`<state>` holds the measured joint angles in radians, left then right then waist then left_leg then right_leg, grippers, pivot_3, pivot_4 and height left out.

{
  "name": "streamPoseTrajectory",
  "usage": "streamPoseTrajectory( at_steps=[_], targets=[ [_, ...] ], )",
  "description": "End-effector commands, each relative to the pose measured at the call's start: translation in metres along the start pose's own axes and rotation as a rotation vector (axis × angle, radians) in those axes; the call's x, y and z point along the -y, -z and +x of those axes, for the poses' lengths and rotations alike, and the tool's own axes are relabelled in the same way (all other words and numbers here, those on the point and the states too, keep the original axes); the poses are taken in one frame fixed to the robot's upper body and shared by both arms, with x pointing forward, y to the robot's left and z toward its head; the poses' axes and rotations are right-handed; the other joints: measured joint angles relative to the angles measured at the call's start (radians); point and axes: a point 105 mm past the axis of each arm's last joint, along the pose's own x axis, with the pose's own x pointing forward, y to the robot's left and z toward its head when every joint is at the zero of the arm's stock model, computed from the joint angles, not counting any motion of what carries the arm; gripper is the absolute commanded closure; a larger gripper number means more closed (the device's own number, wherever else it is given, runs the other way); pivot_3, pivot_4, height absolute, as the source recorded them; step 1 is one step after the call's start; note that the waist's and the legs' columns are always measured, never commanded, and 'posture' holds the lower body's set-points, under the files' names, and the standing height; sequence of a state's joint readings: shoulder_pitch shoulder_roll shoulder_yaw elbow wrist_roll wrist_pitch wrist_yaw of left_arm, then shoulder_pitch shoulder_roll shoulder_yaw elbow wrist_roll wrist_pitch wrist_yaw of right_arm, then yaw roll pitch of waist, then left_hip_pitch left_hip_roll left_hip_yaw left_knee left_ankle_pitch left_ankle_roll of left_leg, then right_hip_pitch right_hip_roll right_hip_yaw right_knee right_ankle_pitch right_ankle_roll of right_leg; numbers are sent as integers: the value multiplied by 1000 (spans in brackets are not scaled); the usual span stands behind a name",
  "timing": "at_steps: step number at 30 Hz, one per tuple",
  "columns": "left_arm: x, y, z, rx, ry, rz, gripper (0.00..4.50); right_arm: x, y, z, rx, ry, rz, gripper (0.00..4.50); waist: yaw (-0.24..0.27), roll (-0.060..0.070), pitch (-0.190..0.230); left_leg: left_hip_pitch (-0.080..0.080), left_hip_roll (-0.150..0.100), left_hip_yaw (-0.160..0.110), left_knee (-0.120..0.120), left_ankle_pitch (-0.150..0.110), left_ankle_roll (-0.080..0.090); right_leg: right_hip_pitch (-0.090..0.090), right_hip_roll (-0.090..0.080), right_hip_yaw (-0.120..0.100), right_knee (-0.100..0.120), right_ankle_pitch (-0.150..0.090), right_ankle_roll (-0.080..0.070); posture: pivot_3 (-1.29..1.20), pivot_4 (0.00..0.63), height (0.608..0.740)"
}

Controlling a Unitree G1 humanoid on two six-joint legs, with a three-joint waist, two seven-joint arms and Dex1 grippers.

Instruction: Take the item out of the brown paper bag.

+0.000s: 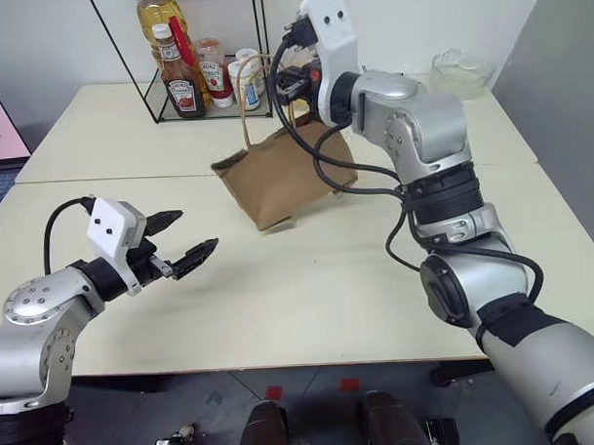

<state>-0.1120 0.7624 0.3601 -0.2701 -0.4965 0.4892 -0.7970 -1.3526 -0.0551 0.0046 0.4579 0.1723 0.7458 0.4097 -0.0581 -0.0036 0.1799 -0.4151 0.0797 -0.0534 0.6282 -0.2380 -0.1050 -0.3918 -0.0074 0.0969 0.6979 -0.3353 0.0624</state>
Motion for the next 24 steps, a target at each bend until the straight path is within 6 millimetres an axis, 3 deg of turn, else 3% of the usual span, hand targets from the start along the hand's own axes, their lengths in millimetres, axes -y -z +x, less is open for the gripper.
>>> streamPoseTrajectory(
  at_steps=[1,15,24],
  targets=[
    [-2,-13,-1,33,1,52,0,-13,-36,-7,118,-29,-37,4478,0,0,0,0,0,0,0,0,0,0,0,0,0,0,0,0,150,740],
    [0,-18,5,45,19,67,0,-7,-41,2,129,9,-14,4478,-2,0,0,0,0,0,0,0,0,0,0,0,0,0,0,0,150,740],
    [0,-16,6,45,24,69,0,-3,-31,9,107,47,30,4478,-2,0,0,0,0,0,0,0,0,-1,0,0,0,0,0,0,150,740]
  ],
)
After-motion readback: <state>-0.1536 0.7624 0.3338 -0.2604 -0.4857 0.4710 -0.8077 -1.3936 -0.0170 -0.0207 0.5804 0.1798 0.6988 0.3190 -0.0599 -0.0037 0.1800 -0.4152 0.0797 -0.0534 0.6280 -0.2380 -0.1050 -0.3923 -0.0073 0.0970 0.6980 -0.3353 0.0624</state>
